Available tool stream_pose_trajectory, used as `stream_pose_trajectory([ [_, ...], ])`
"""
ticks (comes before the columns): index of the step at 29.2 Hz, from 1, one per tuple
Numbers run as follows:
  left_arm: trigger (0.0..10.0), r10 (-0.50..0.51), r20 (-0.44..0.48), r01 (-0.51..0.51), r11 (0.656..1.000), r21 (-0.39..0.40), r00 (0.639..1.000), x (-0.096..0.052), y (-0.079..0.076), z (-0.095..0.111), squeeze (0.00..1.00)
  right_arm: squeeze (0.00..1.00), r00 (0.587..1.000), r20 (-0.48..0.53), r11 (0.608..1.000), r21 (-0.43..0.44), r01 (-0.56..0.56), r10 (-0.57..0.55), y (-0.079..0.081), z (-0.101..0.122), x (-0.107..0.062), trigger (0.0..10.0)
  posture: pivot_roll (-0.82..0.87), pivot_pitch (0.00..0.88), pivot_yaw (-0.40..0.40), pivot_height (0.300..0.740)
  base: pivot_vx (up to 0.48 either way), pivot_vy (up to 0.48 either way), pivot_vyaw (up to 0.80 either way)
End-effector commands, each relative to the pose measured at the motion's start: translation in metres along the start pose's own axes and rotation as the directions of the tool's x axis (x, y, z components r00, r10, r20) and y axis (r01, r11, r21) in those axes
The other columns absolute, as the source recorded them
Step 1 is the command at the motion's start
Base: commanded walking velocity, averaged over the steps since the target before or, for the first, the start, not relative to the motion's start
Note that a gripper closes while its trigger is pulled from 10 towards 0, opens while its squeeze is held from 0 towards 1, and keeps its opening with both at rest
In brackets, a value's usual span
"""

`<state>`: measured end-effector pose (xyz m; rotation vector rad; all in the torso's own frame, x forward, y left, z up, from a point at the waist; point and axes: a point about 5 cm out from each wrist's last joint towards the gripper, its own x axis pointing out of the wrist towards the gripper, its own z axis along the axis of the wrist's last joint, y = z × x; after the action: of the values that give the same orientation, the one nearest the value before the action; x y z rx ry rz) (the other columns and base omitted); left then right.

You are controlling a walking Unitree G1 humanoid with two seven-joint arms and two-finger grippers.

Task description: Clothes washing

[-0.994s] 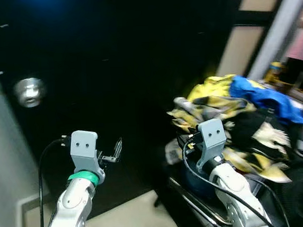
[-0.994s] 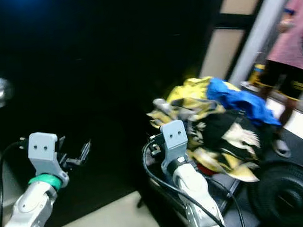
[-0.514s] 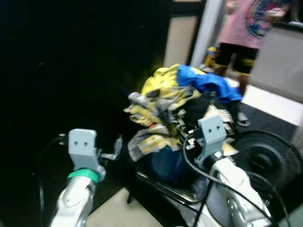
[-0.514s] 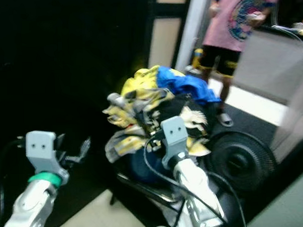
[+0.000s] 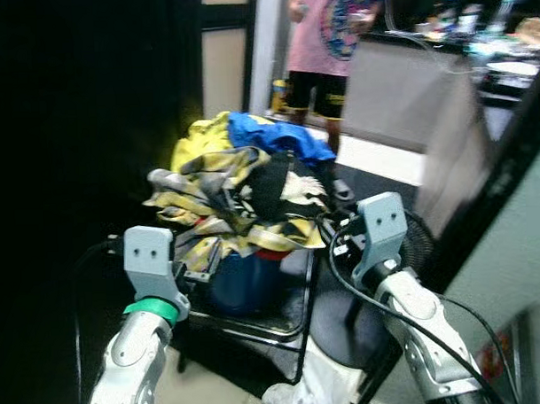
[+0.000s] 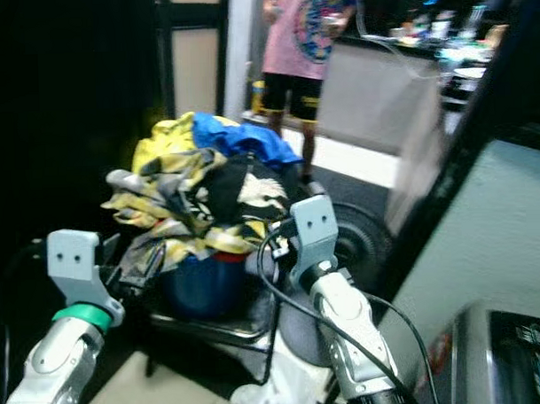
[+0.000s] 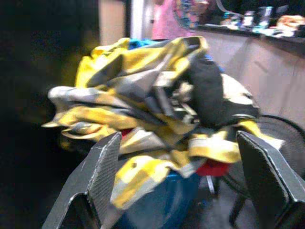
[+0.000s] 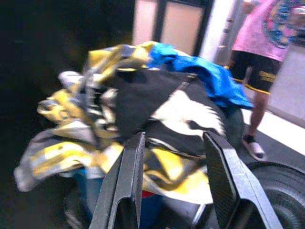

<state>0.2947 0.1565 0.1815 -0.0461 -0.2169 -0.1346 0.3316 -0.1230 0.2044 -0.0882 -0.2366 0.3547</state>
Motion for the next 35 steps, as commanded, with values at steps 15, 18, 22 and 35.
stream_pose_trajectory([
  [15, 10.0, 0.007, 0.053, -0.005, 0.999, -0.047, 0.999, 0.0, -0.002, 0.009, 0.0, 0.0, 0.997, -0.005, 0.997, 0.017, -0.073, 0.073, 0.015, 0.001, 0.006, 10.0, 0.07, 0.024, -0.017, 0.74, 0.368, 0.0, 0.0],
  [18, 10.0, 0.005, 0.052, -0.003, 0.999, -0.047, 0.999, 0.0, -0.002, 0.009, 0.0, 0.0, 0.997, -0.009, 0.997, 0.008, -0.081, 0.081, 0.015, 0.001, 0.006, 10.0, 0.07, 0.024, -0.017, 0.74, 0.388, 0.0, 0.0],
  [22, 10.0, 0.005, 0.051, -0.003, 0.999, -0.047, 0.999, 0.0, -0.002, 0.009, 0.0, 0.0, 0.997, -0.01, 0.997, 0.007, -0.082, 0.082, 0.015, 0.0, 0.006, 10.0, 0.07, 0.024, -0.017, 0.74, 0.379, 0.0, 0.0],
  [35, 10.0, 0.031, 0.075, -0.023, 0.995, -0.097, 0.997, 0.0, 0.002, 0.011, 0.0, 0.0, 0.998, -0.014, 0.998, 0.017, -0.055, 0.055, 0.012, 0.001, 0.008, 10.0, 0.07, 0.023, -0.023, 0.74, 0.243, 0.0, 0.0],
])
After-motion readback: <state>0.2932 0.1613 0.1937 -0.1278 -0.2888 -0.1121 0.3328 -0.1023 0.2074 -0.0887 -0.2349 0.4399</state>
